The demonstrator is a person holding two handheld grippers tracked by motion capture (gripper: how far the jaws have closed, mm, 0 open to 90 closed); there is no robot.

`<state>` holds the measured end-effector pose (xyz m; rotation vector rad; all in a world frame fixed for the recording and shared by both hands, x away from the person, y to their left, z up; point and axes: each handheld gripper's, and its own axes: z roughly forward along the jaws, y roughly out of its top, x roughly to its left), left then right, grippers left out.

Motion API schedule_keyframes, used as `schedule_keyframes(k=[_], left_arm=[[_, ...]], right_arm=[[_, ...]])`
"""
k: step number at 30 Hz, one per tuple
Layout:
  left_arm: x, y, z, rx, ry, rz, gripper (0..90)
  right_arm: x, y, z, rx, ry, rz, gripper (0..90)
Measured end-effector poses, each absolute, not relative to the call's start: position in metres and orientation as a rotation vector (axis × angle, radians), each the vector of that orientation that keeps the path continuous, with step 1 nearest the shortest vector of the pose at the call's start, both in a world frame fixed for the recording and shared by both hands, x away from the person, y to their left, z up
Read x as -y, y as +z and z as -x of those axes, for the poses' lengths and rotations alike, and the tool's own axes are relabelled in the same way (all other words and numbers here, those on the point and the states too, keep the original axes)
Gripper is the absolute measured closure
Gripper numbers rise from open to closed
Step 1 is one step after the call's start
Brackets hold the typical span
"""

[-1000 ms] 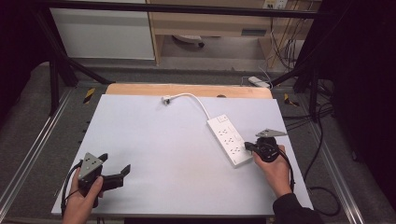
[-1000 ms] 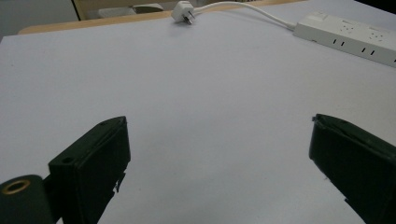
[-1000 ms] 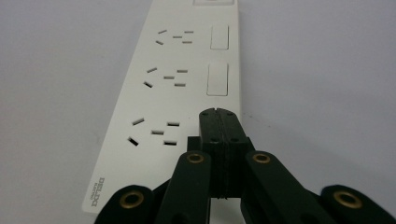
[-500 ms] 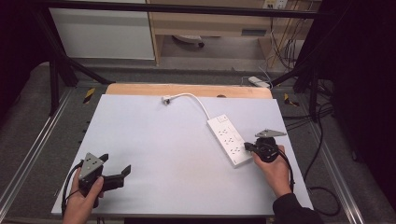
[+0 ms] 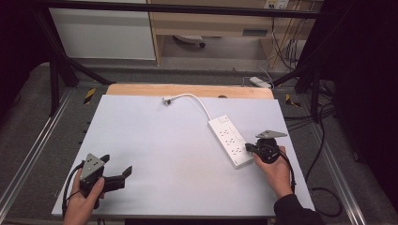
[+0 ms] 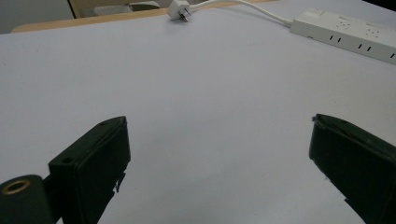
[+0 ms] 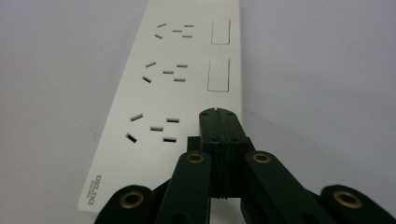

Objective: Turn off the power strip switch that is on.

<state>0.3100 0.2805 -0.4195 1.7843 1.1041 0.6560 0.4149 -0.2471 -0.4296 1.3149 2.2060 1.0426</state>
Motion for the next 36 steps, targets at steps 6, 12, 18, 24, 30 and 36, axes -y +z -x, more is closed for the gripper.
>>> schedule_keyframes(k=[6,12,18,24,30,36], left_arm=[[-0.2801,-0.4197,-0.3100,-1.103,0.654,-1.786,5.3],[-0.2800,-0.4197,-0.3099,-1.102,0.652,-1.788,5.3],[-0.2796,-0.4200,-0.3100,-1.102,0.649,-1.790,5.3],[-0.2794,-0.4201,-0.3100,-1.101,0.648,-1.792,5.3],[-0.2792,-0.4203,-0.3101,-1.099,0.648,-1.796,5.3],[-0.2791,-0.4205,-0.3101,-1.099,0.647,-1.798,5.3]], right_arm=[[0.2474,-0.4299,-0.4153,-2.206,1.044,-1.314,90.0],[0.2474,-0.4299,-0.4153,-2.206,1.043,-1.315,90.0],[0.2473,-0.4299,-0.4152,-2.205,1.042,-1.313,90.0],[0.2476,-0.4302,-0.4149,-2.202,1.048,-1.316,90.0],[0.2475,-0.4303,-0.4148,-2.200,1.049,-1.317,90.0],[0.2473,-0.4306,-0.4145,-2.195,1.051,-1.318,90.0]])
